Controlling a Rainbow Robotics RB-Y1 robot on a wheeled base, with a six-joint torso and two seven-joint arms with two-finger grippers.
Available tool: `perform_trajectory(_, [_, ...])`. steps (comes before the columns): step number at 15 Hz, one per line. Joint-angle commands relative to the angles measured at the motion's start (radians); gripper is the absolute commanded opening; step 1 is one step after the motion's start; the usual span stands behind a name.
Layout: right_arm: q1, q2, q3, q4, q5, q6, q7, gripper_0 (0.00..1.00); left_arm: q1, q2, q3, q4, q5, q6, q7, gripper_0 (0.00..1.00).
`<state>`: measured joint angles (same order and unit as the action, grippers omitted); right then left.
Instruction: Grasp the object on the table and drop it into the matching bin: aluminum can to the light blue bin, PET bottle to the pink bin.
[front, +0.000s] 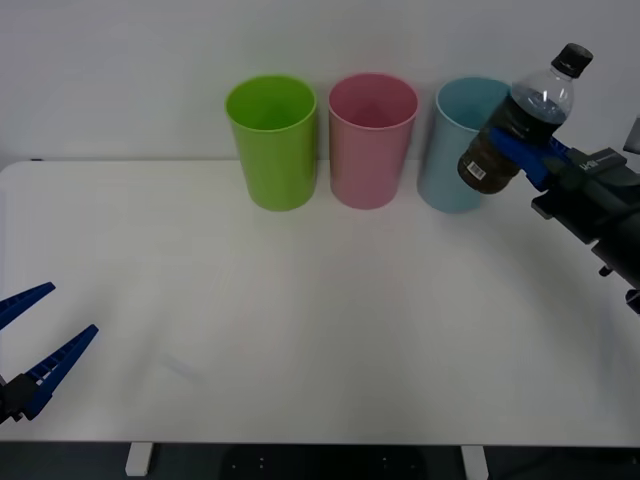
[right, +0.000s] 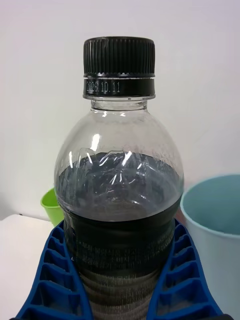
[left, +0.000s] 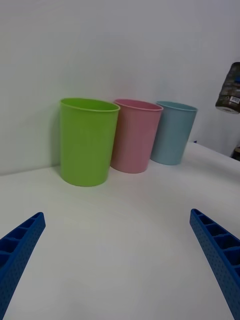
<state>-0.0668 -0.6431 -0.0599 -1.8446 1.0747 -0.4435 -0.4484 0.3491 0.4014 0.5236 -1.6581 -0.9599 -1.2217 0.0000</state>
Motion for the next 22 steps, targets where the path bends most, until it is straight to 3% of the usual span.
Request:
perform_trajectory(1, [-0.093,-0.006,0.028,0.065,0.022,0.000,-0.004,0.00,0.000,0.000,0.000,0.000,0.000,0.000,0.000,1.00])
perform_trajectory(9, [-0.376,0.016,0.143,0.308,0.064,-0.003,0.008,0.00,0.000,0.000,0.000,0.000,0.000,0.000,0.000,1.00])
perform_trajectory(22, [-0.775,0.229,0.170,0.795,0.240,-0.035,0.108,0.00,0.000,0.000,0.000,0.000,0.000,0.000,0.000,1.00])
